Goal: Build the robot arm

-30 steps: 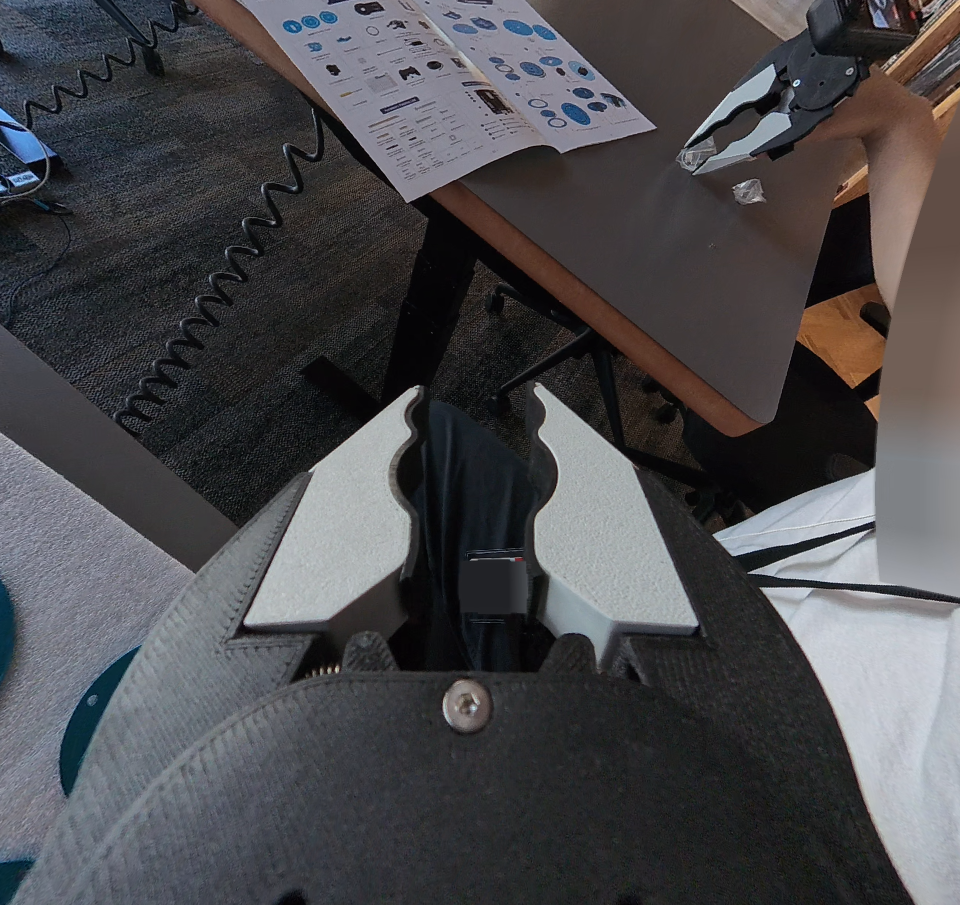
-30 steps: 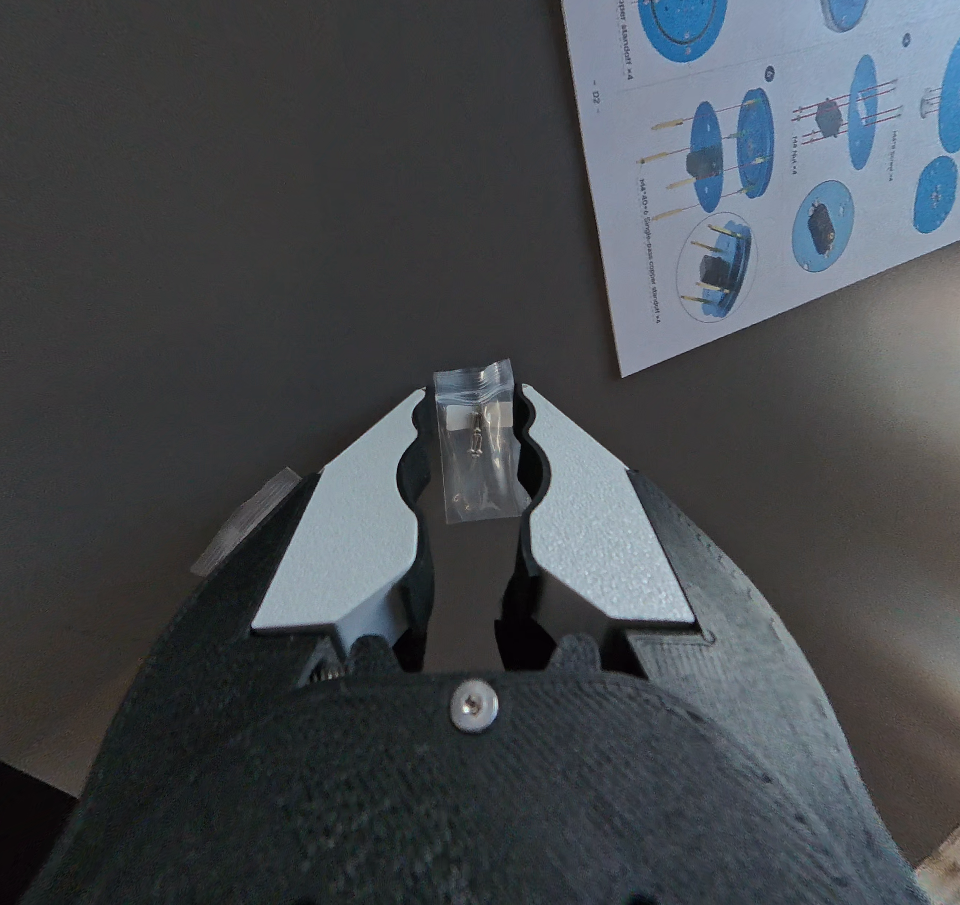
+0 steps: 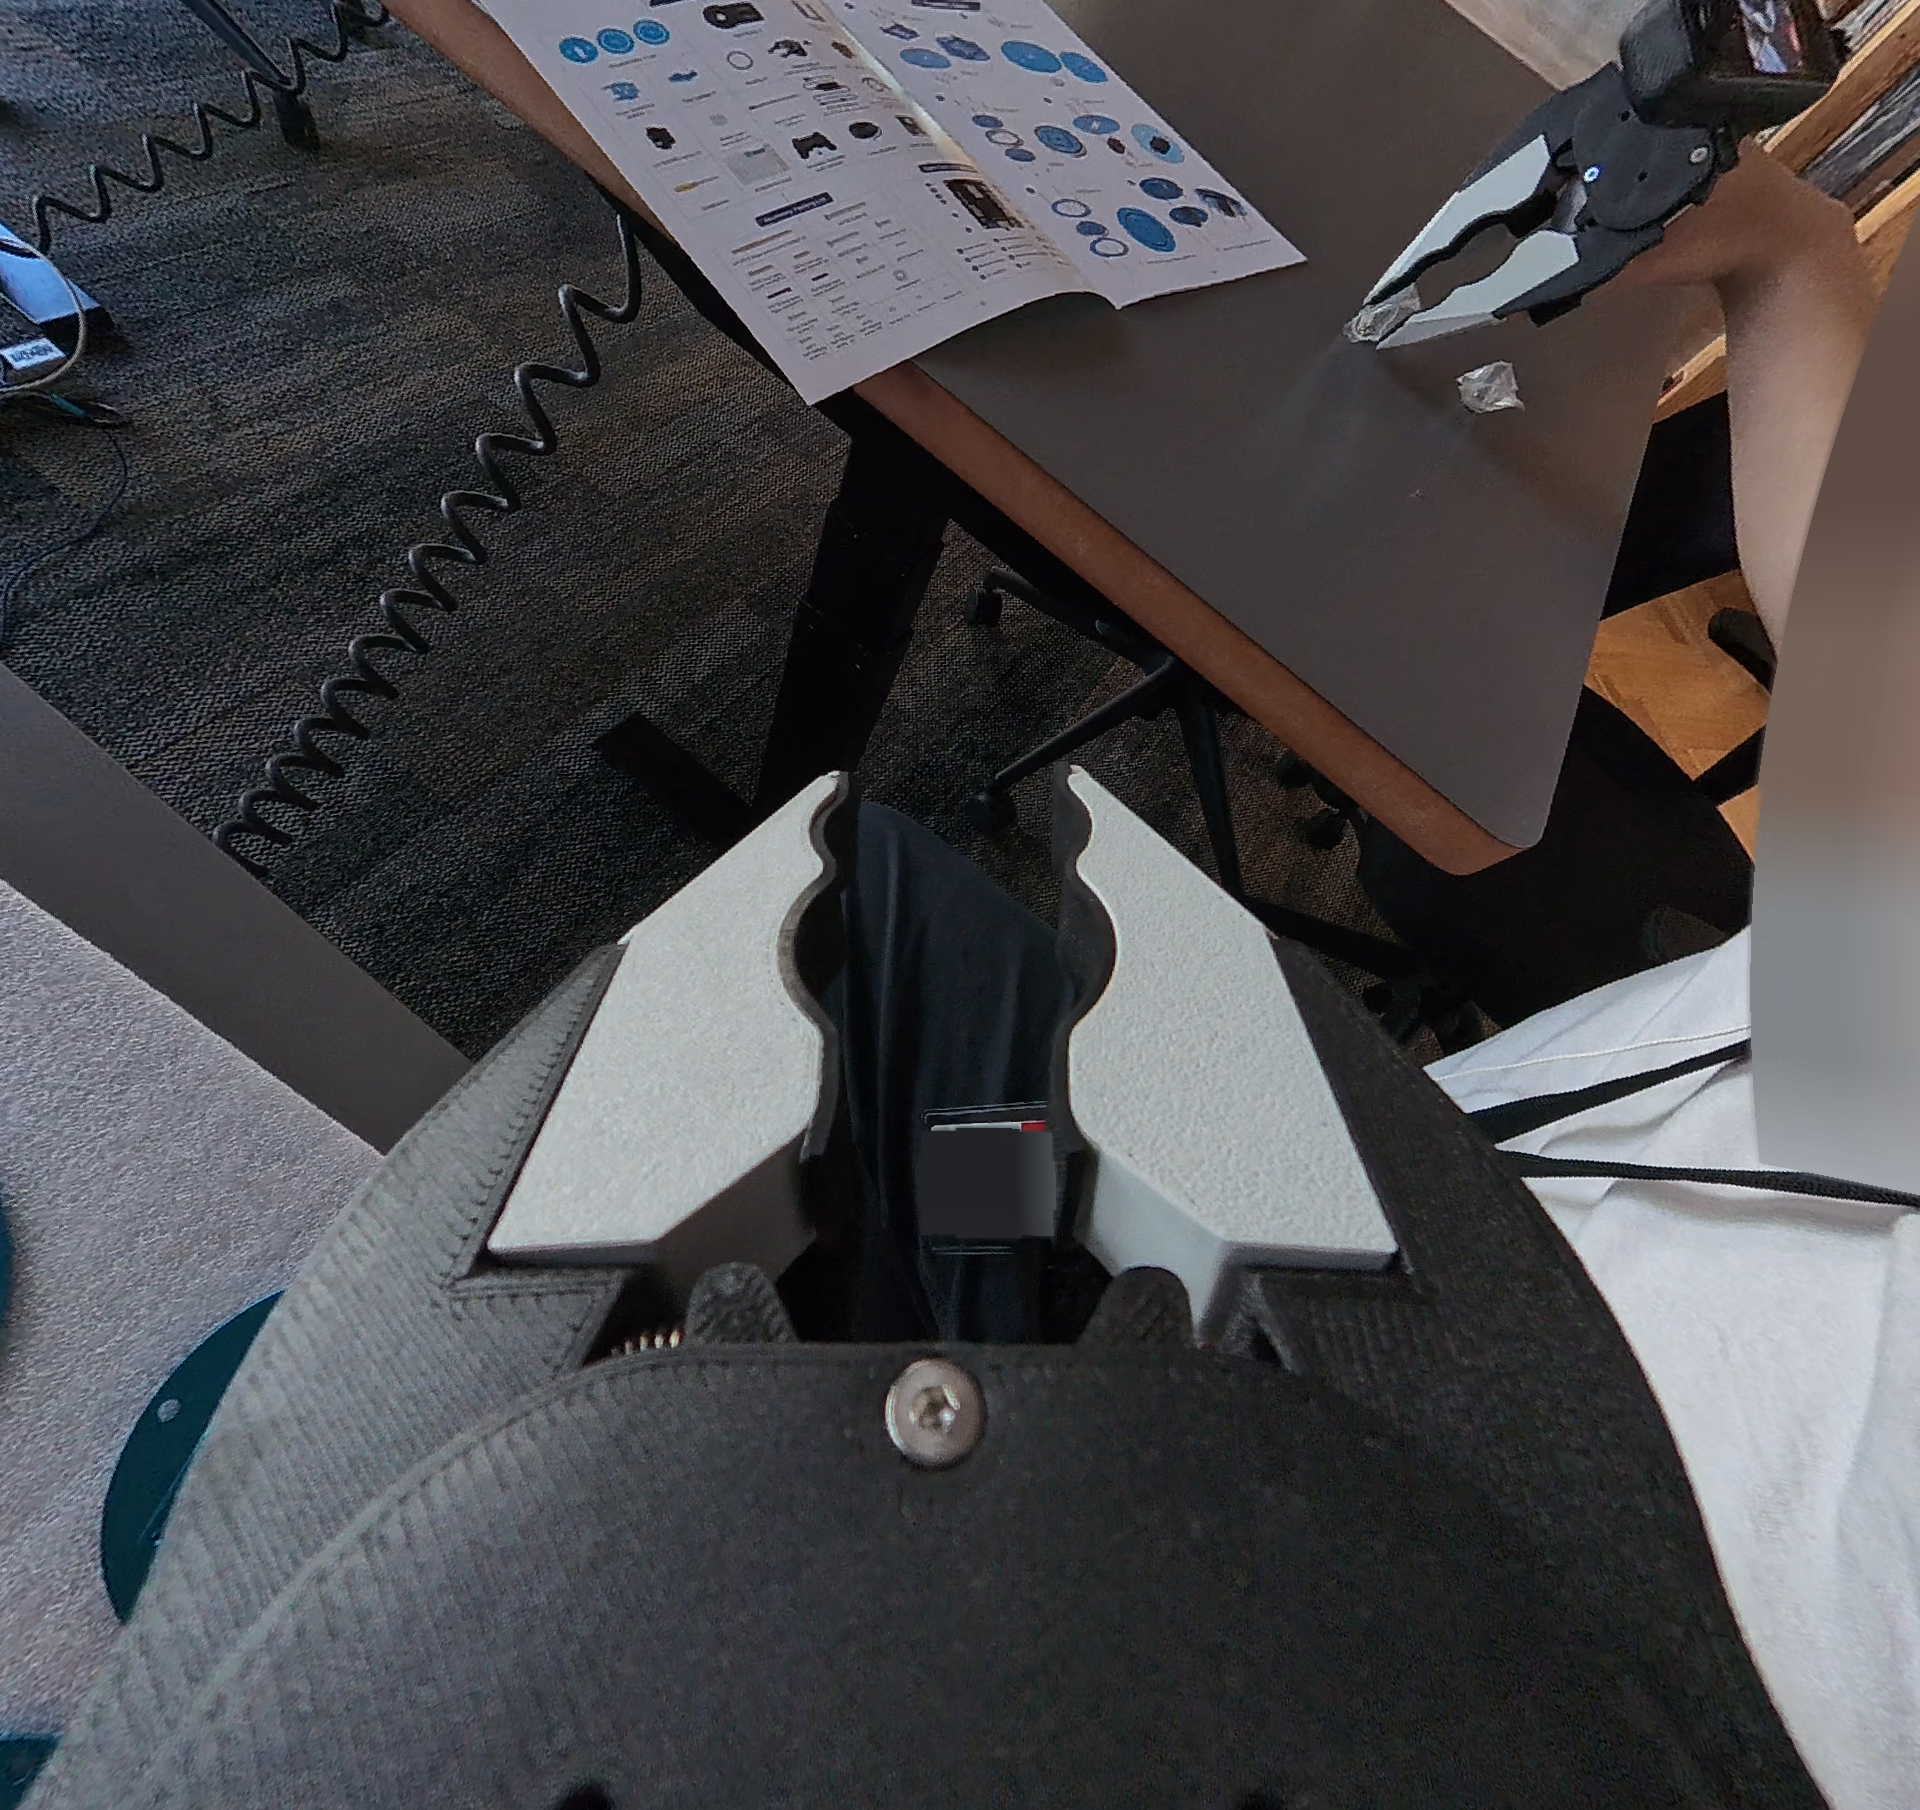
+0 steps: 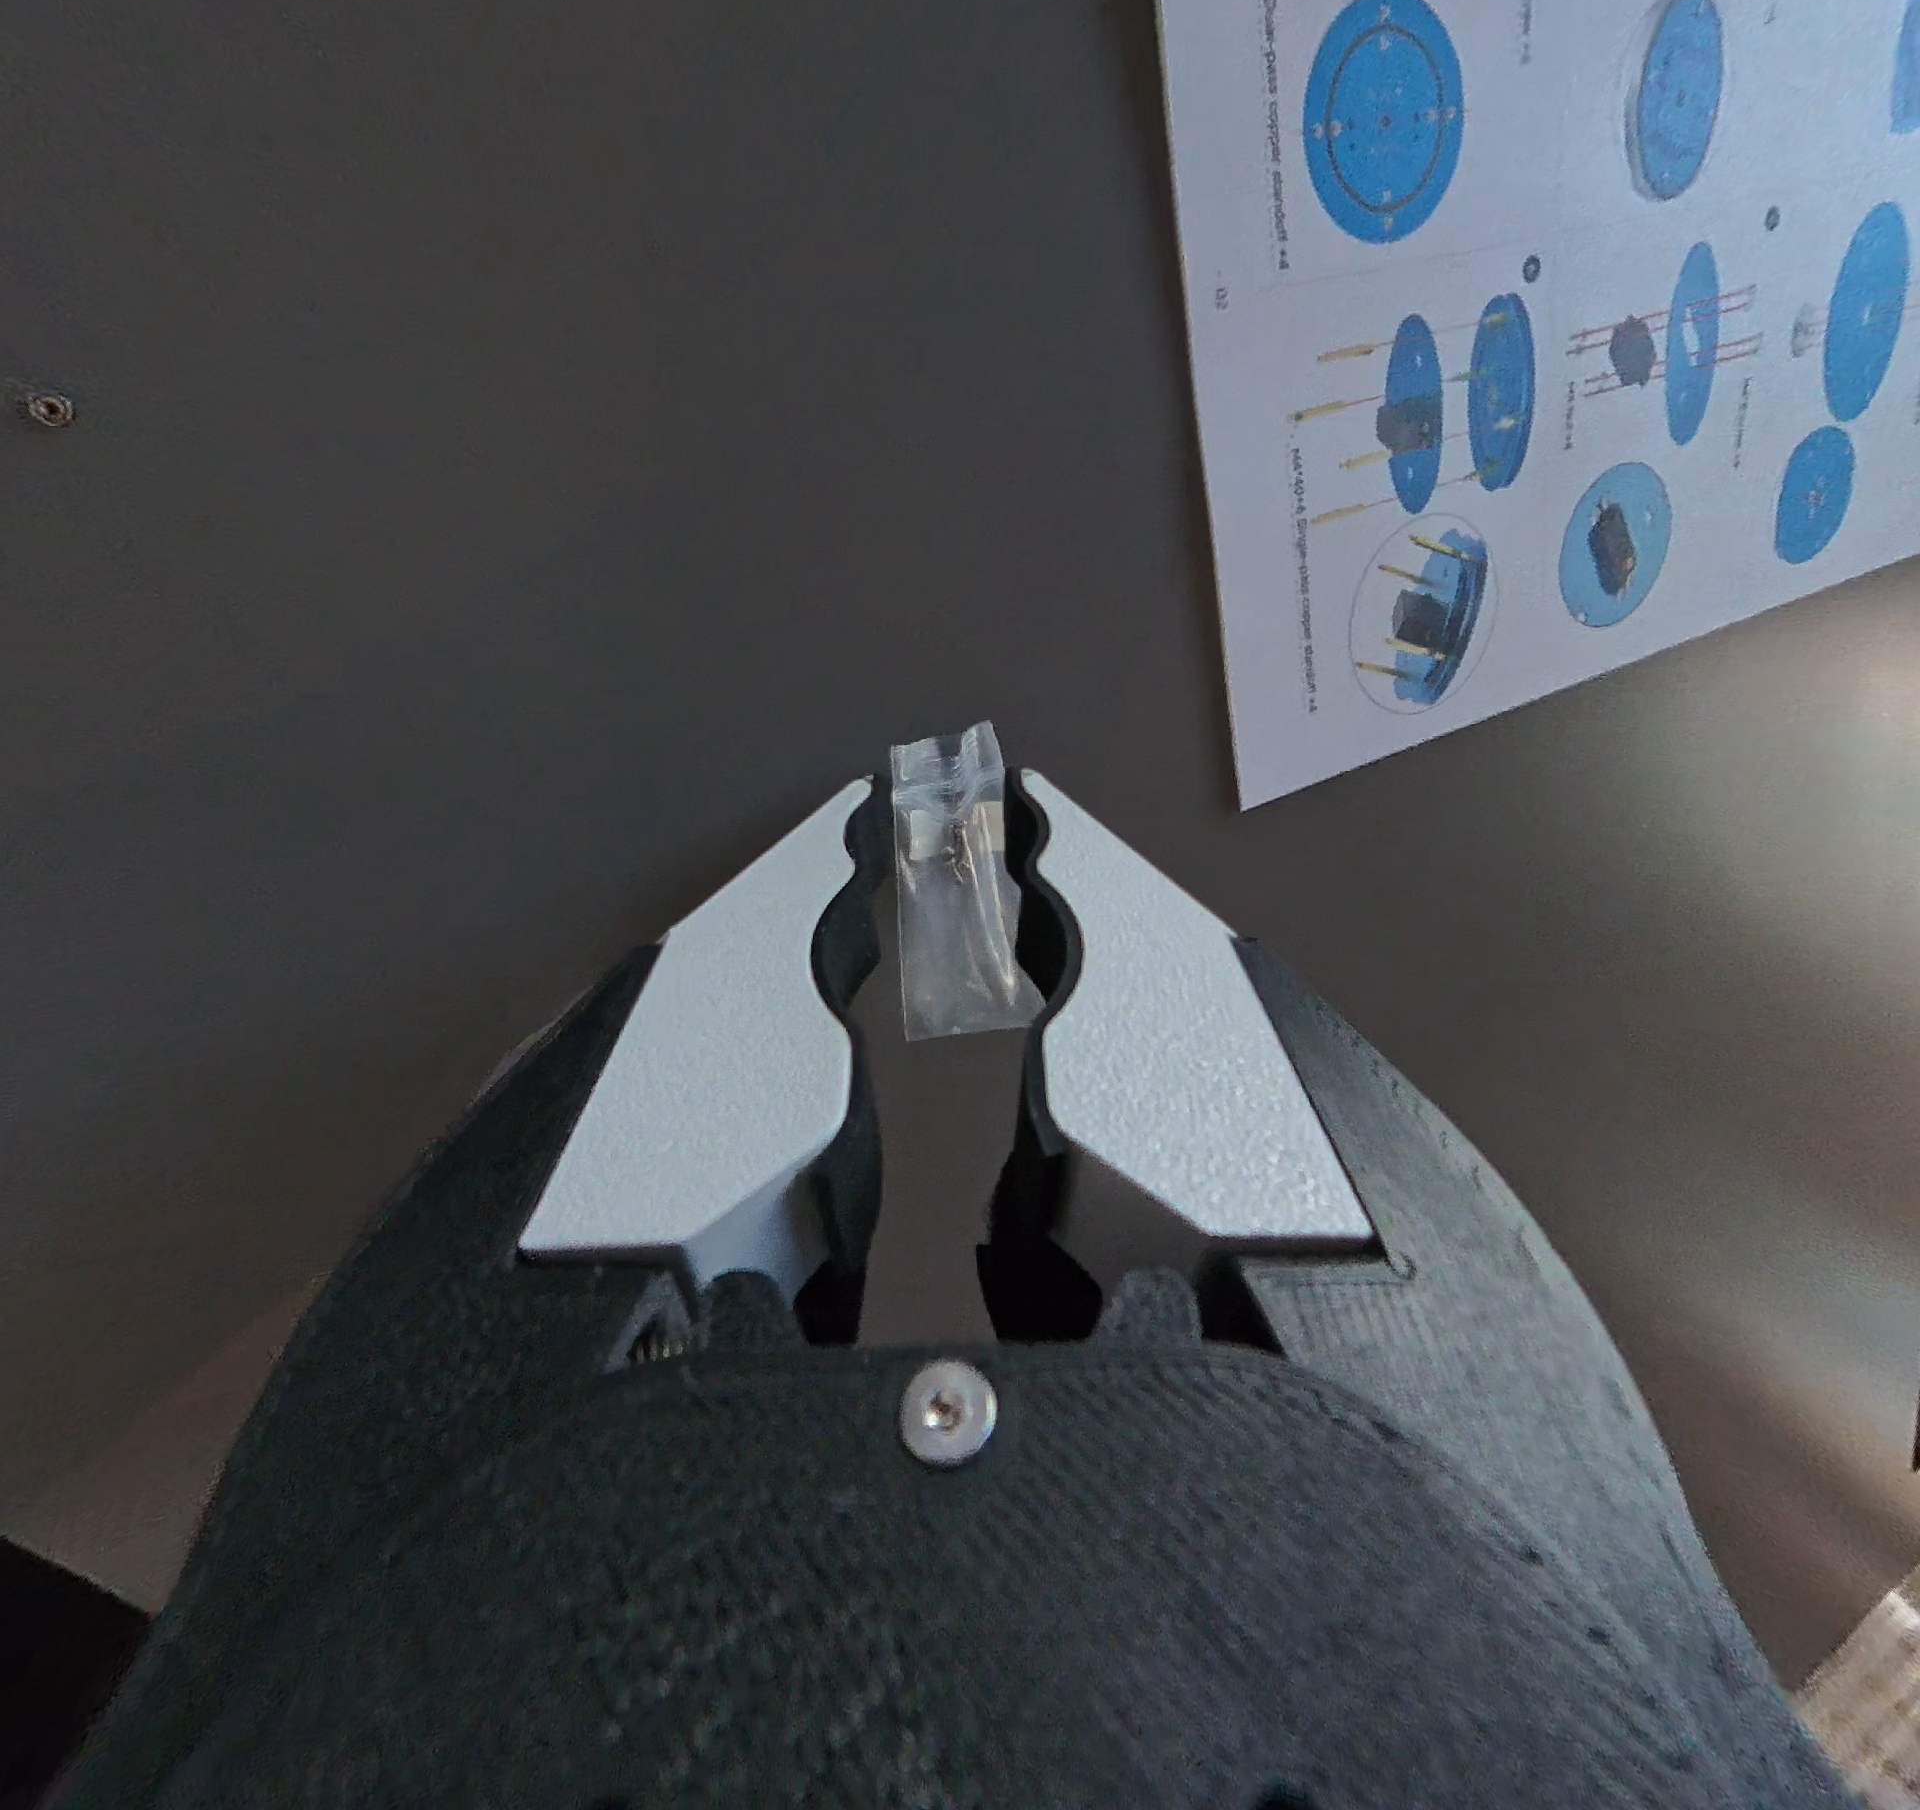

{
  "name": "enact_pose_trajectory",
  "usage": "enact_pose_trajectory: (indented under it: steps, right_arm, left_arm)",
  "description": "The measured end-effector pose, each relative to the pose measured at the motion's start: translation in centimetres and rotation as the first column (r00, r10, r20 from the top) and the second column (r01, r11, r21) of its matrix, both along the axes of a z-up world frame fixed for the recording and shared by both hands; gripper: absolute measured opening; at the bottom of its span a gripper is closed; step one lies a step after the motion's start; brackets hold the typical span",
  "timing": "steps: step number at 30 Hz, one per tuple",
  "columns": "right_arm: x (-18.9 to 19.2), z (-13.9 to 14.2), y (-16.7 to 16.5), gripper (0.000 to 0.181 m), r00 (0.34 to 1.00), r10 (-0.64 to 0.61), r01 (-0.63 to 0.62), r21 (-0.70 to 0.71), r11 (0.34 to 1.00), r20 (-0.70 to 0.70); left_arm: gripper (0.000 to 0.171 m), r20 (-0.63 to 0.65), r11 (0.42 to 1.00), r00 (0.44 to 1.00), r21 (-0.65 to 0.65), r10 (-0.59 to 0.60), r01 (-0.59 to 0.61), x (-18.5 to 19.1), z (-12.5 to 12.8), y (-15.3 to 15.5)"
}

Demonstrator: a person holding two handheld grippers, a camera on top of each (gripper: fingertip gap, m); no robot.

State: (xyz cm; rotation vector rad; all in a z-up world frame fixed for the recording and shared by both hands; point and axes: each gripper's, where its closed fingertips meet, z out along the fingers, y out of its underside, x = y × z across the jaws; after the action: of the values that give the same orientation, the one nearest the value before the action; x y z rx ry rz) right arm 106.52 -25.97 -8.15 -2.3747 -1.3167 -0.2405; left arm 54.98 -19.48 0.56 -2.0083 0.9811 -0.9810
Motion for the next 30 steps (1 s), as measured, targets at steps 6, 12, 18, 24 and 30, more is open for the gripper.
enact_pose_trajectory:
  steps: [6,12,18,24,30]
  right_arm:
    - [0.2,0.2,0.4,0.02,1.0,-0.009,0.009,0.014,1.0,-0.009]
    - [0.4,-0.1,0.4,0.02,0.999,-0.035,0.035,0.002,0.999,-0.031]
    - [-0.2,-0.3,0.7,0.032,0.992,-0.042,0.041,-0.012,0.999,-0.117]
    - [0.6,-0.4,0.6,0.04,0.961,-0.083,0.086,-0.001,0.996,-0.264]
    - [0.9,-0.5,0.4,0.034,0.918,-0.115,0.124,0.0,0.992,-0.38]
  left_arm:
    - [0.036,-0.007,1.0,1.0,0.0,-0.004,0.004,0.1,-0.2,-0.1]
    - [0.036,0.004,1.0,1.0,-0.001,0.001,-0.001,0.0,0.1,0.0]
    - [0.036,-0.007,1.0,1.0,0.0,-0.008,0.008,0.2,-0.1,-0.2]
    - [0.036,-0.001,1.0,1.0,0.004,0.006,-0.006,-0.2,0.1,-0.1]
    - [0.036,-0.002,1.0,1.0,0.0,0.003,-0.003,-0.1,0.0,-0.2]
